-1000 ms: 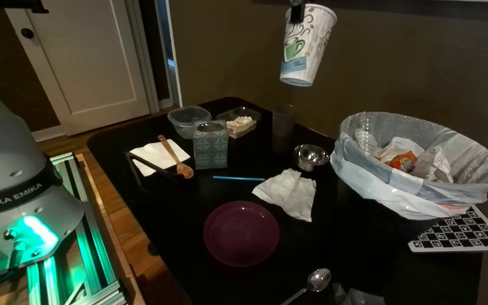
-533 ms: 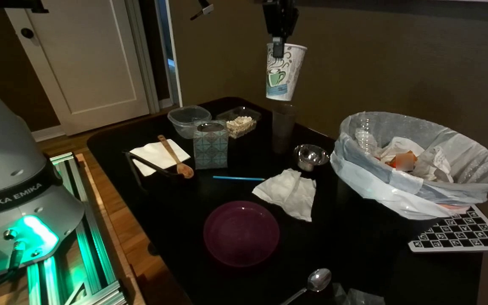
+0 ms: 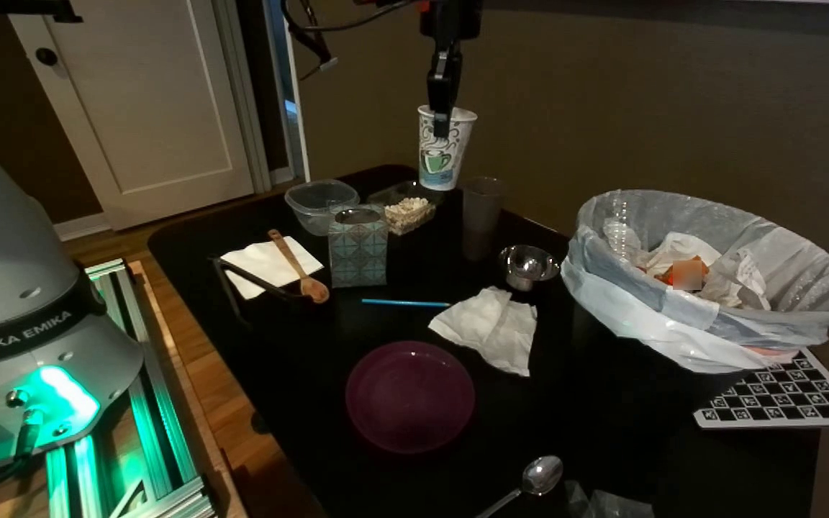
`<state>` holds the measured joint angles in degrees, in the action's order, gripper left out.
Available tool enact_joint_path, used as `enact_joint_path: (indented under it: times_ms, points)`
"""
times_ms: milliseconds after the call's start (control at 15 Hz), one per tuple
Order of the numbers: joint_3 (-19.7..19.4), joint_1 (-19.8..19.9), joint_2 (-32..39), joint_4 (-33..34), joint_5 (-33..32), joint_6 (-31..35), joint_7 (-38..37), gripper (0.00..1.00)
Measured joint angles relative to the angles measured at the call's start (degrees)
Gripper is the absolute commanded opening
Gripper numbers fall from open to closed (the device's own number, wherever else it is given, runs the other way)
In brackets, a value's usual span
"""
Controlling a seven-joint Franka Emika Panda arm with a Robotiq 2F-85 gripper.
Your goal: Put some contents from the clear container in the coffee cup then pour them out of the cup and into the bin.
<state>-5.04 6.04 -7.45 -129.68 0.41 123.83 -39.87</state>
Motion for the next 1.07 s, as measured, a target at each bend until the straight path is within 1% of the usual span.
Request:
enact_joint_path:
  times_ms: [200,267,333,533,600,867,933,1067]
  points:
    - [0.02,-0.09,0.01,-2.03,2.44,0.19,5.76,0.01]
    - [0.04,-0.10,0.01,-2.69,2.90,0.19,7.25,0.04]
    - [0.05,-0.10,0.03,-3.26,3.02,0.19,8.15,0.04]
    - [0.07,-0.10,0.02,-4.03,3.03,0.19,8.92,0.04]
    - [0.09,-0.10,0.02,-4.03,3.03,0.19,8.99,0.01]
    - [0.21,-0.09,0.16,-4.14,3.00,0.63,9.13,0.01]
    - [0.34,-0.09,0.28,-4.53,3.00,1.66,9.20,0.01]
    - [0.61,-0.11,0.61,-6.07,3.04,5.83,9.33,0.01]
